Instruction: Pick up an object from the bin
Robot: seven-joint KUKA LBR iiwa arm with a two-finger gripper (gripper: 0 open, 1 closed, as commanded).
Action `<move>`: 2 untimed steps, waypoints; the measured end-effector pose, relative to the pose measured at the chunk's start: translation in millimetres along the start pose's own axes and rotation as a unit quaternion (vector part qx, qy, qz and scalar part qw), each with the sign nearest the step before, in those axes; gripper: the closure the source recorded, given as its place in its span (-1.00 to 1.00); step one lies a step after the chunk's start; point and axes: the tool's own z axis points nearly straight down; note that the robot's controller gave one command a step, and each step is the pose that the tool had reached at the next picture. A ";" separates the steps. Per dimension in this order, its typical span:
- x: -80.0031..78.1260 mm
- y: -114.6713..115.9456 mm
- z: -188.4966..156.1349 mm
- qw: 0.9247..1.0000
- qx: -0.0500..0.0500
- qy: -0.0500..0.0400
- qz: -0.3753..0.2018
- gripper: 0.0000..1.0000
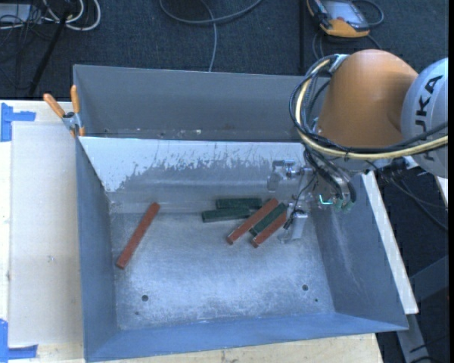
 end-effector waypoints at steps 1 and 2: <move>-1.4 0.0 -4.7 1.000 0.000 -0.004 0.000 1.00; -1.4 0.1 -4.7 1.000 0.000 -0.004 0.000 -1.00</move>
Offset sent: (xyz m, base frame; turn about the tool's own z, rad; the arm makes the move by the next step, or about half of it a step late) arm 0.0000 0.0000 0.0000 0.0000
